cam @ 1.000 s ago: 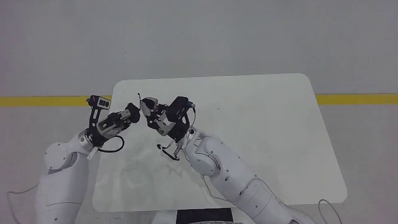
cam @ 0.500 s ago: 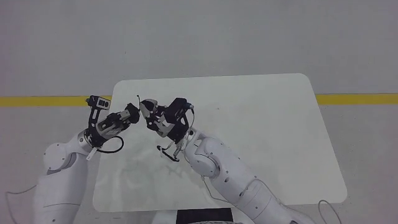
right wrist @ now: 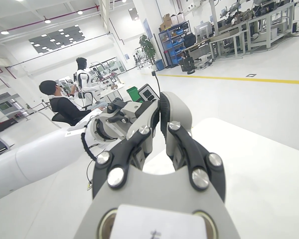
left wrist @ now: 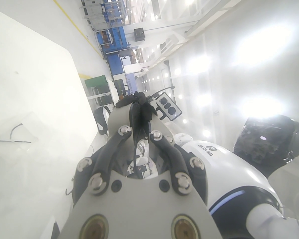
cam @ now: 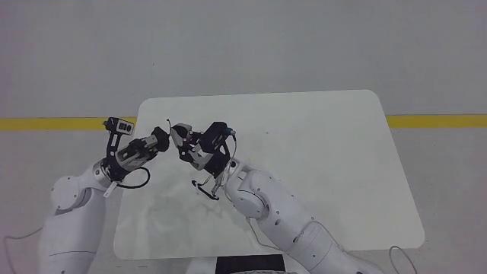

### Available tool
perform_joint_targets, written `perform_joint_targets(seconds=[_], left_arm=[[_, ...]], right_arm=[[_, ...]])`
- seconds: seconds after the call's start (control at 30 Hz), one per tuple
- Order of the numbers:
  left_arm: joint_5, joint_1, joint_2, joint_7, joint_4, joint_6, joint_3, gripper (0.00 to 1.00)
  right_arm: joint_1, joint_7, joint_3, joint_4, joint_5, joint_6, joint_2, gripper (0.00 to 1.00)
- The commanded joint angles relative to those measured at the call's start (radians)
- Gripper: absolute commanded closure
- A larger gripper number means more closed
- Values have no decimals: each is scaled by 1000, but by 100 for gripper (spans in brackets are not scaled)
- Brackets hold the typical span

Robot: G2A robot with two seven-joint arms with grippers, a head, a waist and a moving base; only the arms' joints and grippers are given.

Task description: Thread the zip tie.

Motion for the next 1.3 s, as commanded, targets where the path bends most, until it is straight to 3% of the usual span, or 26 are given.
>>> perform_joint_targets(seconds=[0.0, 0.27, 0.3, 0.33, 0.5, 0.6, 0.7, 0.77, 0.9, 1.0, 1.07, 1.27], left_arm=[[-1, 2, 1, -2, -2, 0, -2, 100], [-5, 7, 6, -4, -7, 0, -4, 100], [-7, 7, 6, -3, -7, 0, -4, 100], [-8, 6, 6, -3, -6, 0, -5, 100], [6, 5, 10, 20, 8, 3, -13, 100], [5, -3, 15, 29, 15, 29, -18, 100], [-76, -10, 17, 30, 23, 126, -15, 100], [-152, -14, 19, 17, 31, 230, -15, 100], [-192, -20, 30, -27, 50, 380, -27, 100], [-157, -26, 43, -80, 65, 447, -35, 100], [-133, -30, 49, -113, 56, 456, -38, 100], [-133, -30, 49, -113, 56, 456, -38, 100]], right_arm=[[-2, 0, -2, 0, -2, 1, 0, 100], [-7, -5, -9, -3, -4, 2, -1, 100], [-8, -7, -9, -4, -3, 3, -1, 56], [-8, -9, -9, -6, -4, 5, -1, 0], [-22, -32, 0, -21, -15, 17, 2, 0], [-43, -43, 15, -24, -27, 20, 9, 0], [-63, -48, 32, -33, -54, 26, 18, 0], [-71, -60, 44, -38, -88, 34, 24, 0], [-75, -83, 52, -40, -125, 34, 29, 0], [-75, -83, 52, -40, -125, 34, 29, 0], [-75, -83, 52, -40, -125, 34, 29, 0], [-75, -83, 52, -40, -125, 34, 29, 0]])
